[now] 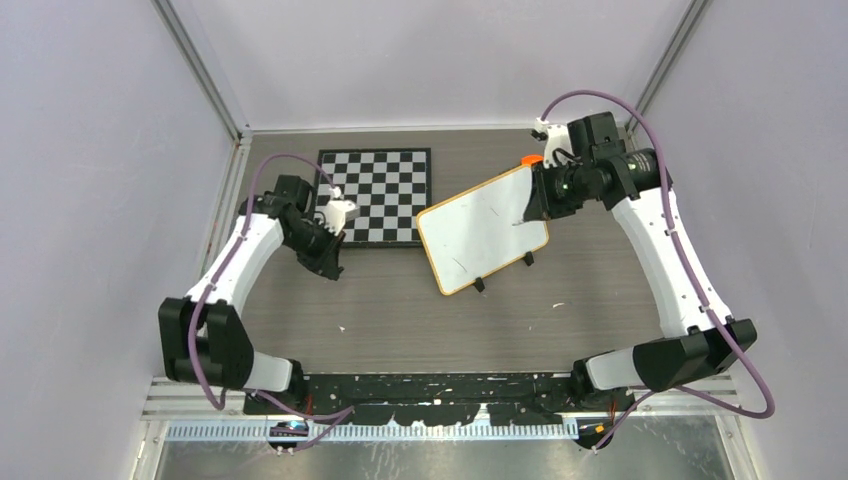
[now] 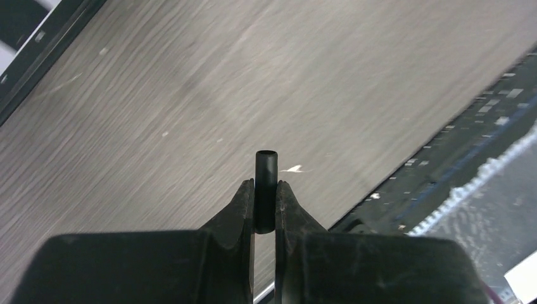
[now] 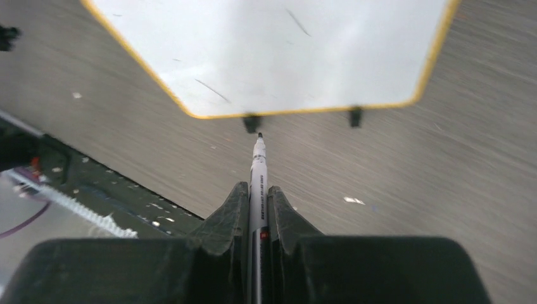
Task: Write a sentence on the whiteboard
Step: Place the pen cap at the center of the board.
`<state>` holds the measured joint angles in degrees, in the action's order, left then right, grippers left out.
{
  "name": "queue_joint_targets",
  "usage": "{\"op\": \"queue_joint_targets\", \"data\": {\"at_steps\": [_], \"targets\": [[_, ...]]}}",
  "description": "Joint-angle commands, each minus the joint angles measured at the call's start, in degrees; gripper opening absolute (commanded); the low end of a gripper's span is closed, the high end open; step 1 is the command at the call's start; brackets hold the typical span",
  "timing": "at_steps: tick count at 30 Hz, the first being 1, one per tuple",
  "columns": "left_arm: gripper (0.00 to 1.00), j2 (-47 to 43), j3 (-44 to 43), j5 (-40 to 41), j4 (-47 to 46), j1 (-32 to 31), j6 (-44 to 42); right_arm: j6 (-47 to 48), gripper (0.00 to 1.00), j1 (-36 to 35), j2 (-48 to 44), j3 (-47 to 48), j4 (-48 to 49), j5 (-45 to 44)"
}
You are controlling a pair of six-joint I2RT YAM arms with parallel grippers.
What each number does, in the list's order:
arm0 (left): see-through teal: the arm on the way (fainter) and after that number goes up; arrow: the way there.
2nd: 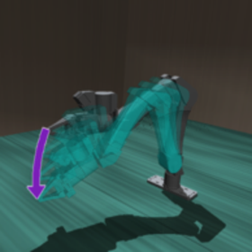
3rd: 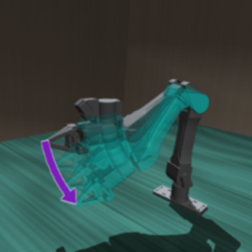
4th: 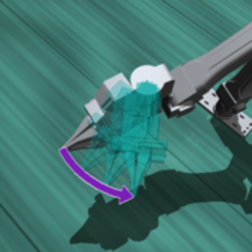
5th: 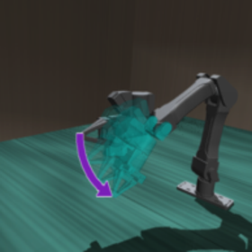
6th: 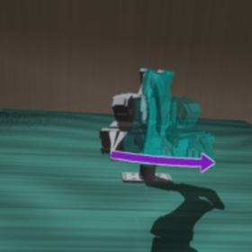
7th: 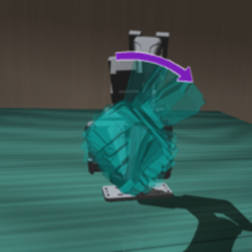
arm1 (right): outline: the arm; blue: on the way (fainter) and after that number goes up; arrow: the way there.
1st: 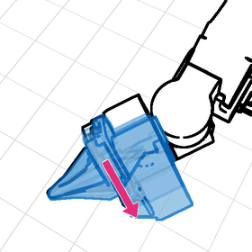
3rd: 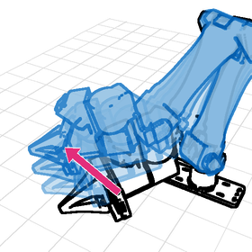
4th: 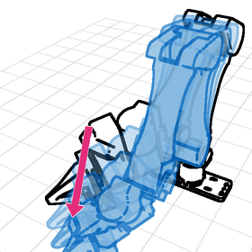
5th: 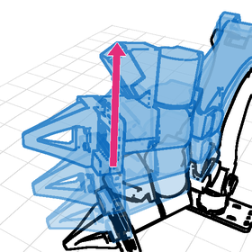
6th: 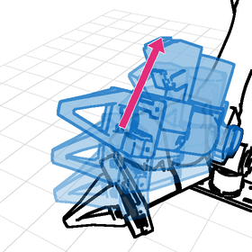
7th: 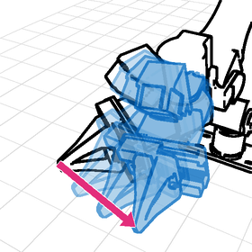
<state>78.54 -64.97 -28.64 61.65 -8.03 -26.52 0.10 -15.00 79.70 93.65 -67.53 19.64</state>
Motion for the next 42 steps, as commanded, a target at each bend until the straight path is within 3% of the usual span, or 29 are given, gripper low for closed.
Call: {"op": "queue_joint_targets", "data": {"at_steps": [1, 6, 11, 18, 21, 32, 40, 42], "targets": [[0.0, 5.32, 1.82, 12.32, -5.14, 4.04, -2.23, 1.37, 0.0, 1.54, -4.16, 0.74, -4.24, -15.8], [0.0, 10.12, 4.78, 16.3, -10.55, 7.77, -4.1, 3.5, 0.0, 2.87, -7.03, -2.15, -0.04, -14.58], [0.0, 13.26, 7.51, 22.5, -18.2, 11.11, -2.32, -2.79, 0.0, 2.88, -11.14, -6.05, 8.59, -16.14], [0.05, 16.13, 10.54, 22.53, -22.81, 12.53, -4.39, -1.19, 0.0, 2.96, -10.34, -2.56, 5.69, -19.42], [0.1, 17.21, 11.02, 22.15, -22.72, 12.56, -4.6, 0.67, 0.0, 2.9, -10.74, -2.42, 4.87, -15.83], [0.38, 15.22, 13.1, 19.64, -19.87, 12.44, -5.99, 0.79, 0.0, 2.88, -13.12, -8.49, 9.03, -1.2], [0.8, 7.36, 7.83, 12.33, -10.35, 10.66, -4.35, 1.46, 0.0, 2.89, -11.61, -7.15, 10.36, 5.28], [0.95, 5.36, 5.91, 11.3, -8.64, 9.03, -3.42, 1.2, 0.0, 2.92, -10.95, -7.45, 11.19, 6.53]]}}
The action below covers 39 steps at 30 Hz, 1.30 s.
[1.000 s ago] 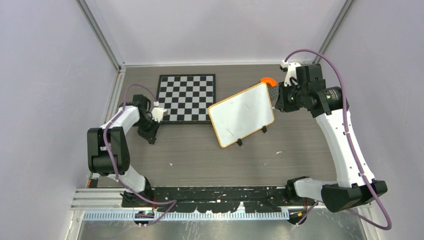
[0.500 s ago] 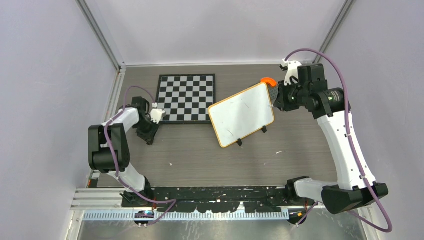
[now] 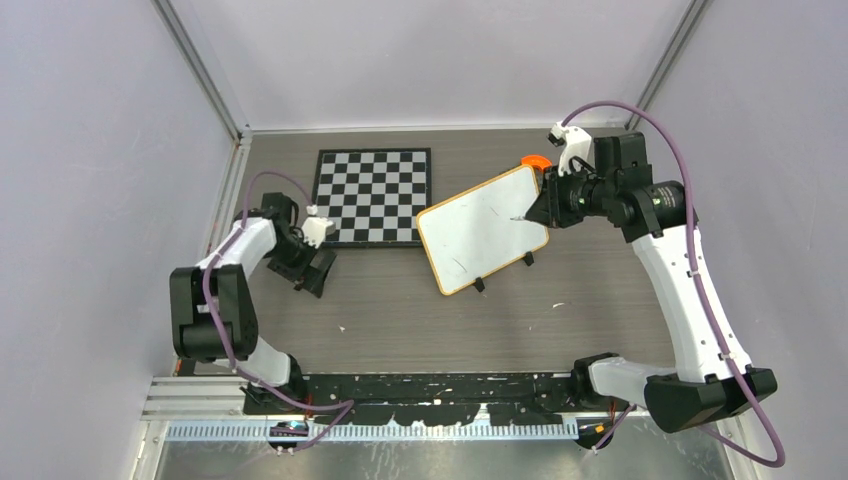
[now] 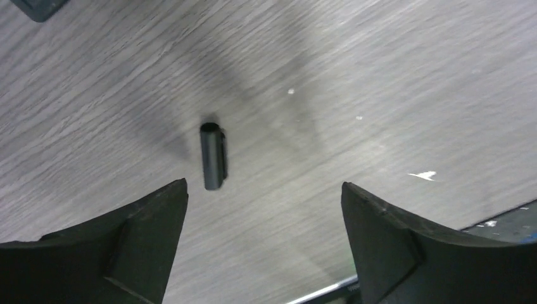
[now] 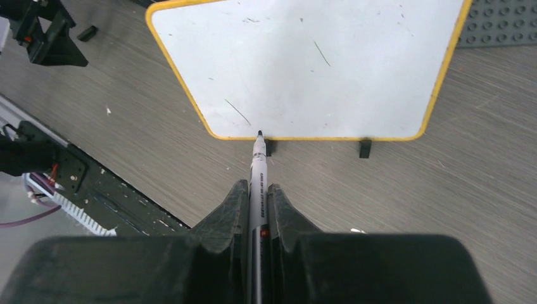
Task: Write a sentence on the whiteboard
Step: Place the pen cap at the center of the board, then write a sentence on the whiteboard.
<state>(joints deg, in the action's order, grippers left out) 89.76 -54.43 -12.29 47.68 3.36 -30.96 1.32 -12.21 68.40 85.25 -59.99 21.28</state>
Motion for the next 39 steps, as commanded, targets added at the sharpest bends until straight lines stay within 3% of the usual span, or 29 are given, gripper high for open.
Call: {"op": "queue_joint_targets", "data": {"at_steps": [1, 4, 8, 14, 24, 39], "targets": [[0.97, -6.73, -5.7, -5.1, 5.97, -2.83, 1.5, -0.06, 0.0, 0.16, 0.69, 0.83, 4.06, 5.55], [1.0, -9.32, -9.06, -6.76, 7.23, -6.64, 4.33, 1.82, 0.0, 0.08, 1.9, 1.32, 4.19, 8.49], [1.0, -11.71, -15.19, -15.82, 7.6, -7.14, 11.11, 4.01, 0.0, 0.15, 2.27, 1.83, 3.39, 14.8], [1.0, -15.43, -18.02, -28.4, -2.18, -8.07, 26.78, 4.62, 0.0, 0.04, 1.53, -1.05, 3.64, 18.56], [1.0, -13.56, -22.13, -23.92, -7.4, -20.41, 32.28, 4.65, 0.0, -0.86, 2.41, -4.71, 4.77, 25.92], [1.0, -5.27, -25.41, -31.57, -7.17, -28.11, 32.95, 7.46, 0.0, -3.01, 2.8, -8.46, 3.31, 30.41]]}}
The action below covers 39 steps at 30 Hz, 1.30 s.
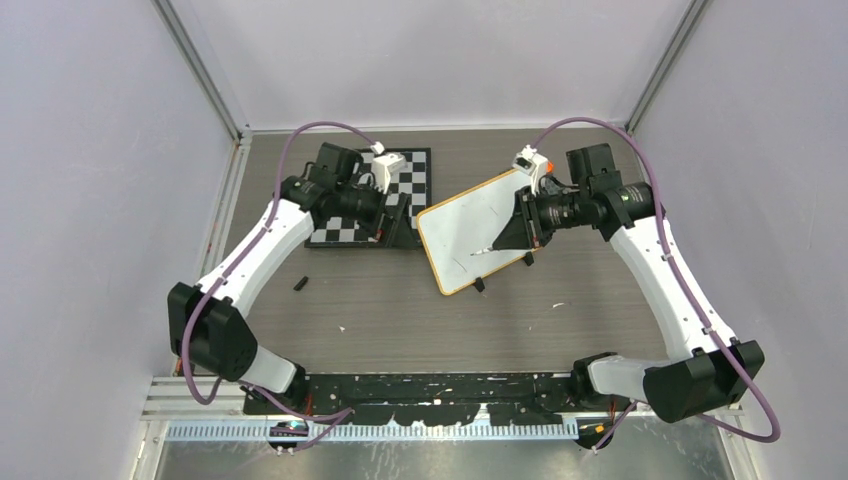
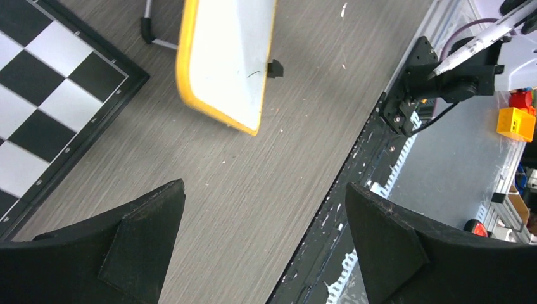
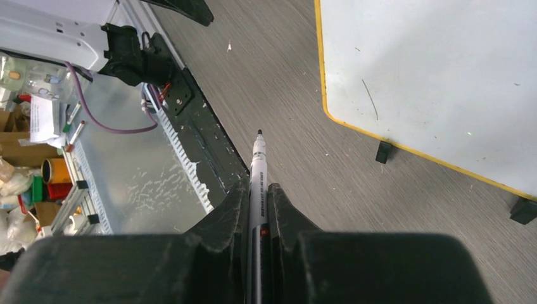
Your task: Write a sentence on the whiteboard
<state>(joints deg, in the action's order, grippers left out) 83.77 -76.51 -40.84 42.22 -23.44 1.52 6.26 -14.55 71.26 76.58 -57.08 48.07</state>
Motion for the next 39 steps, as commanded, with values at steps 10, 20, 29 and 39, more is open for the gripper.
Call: {"op": "queue_joint_targets", "data": {"at_steps": [10, 20, 29, 39], "targets": [[0.87, 4.63, -6.2, -3.98, -0.13, -4.78, -0.73, 6.55, 0.0, -2.08, -0.14, 0.37, -3.44, 6.25], [0.78, 9.28, -9.98, -2.84, -1.83, -6.53, -0.23, 7.18, 0.0, -2.31, -0.16, 1.42, -3.97, 5.36], [0.75, 9.41, -14.97, 3.5, -1.41, -6.36, -1.34, 8.12, 0.0, -2.28, -0.53, 1.81, -5.07, 4.75], [0.62, 13.53, -15.95, 3.78, -1.23, -2.67, 0.46, -1.58, 0.0, -3.45, 1.91, 1.66, 8.01, -4.15]]}}
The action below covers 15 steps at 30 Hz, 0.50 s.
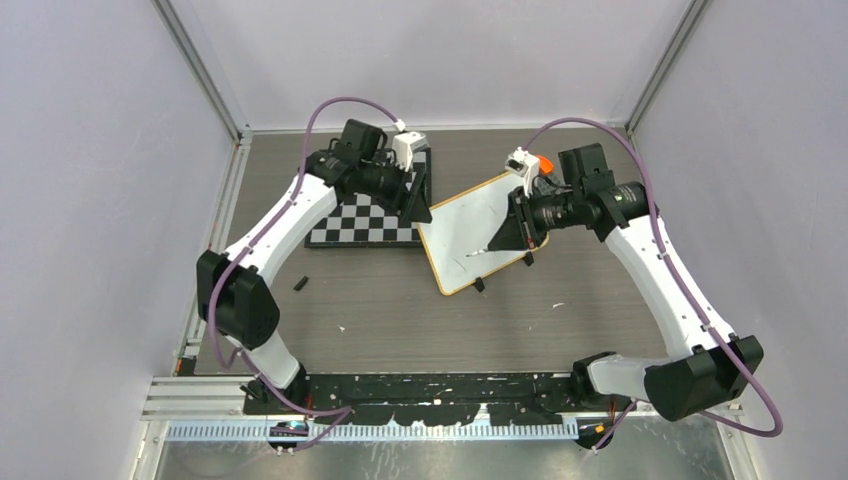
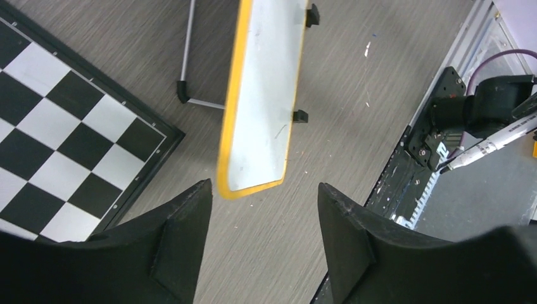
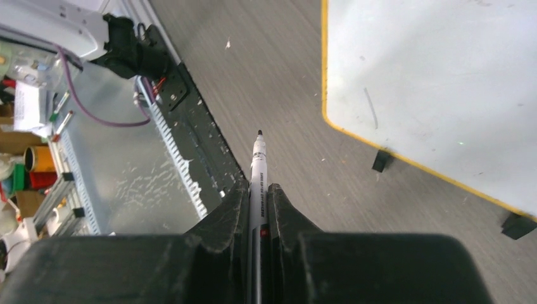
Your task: Write a sentence on the whiteboard
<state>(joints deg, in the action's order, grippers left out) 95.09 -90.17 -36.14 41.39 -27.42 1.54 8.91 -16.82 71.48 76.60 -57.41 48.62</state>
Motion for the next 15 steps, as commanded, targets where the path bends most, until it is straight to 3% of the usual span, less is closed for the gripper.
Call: {"op": "queue_joint_targets", "data": {"at_steps": [1, 10, 15], "targets": [[0.6, 2.84, -2.77, -1.57, 0.07, 1.31, 0.21, -4.2, 0.0, -1.88, 2.32, 2.1, 9.13, -6.9], [0.58, 8.53, -5.94, -6.39, -1.37, 1.32, -0.84, -4.66, 0.0, -3.13, 5.44, 3.01, 12.67, -8.0], [0.47, 13.32, -9.21, -11.84, -1.39, 1.27, -0.62, -4.31, 0.0, -3.07, 4.5, 1.7, 11.6, -6.99]]}}
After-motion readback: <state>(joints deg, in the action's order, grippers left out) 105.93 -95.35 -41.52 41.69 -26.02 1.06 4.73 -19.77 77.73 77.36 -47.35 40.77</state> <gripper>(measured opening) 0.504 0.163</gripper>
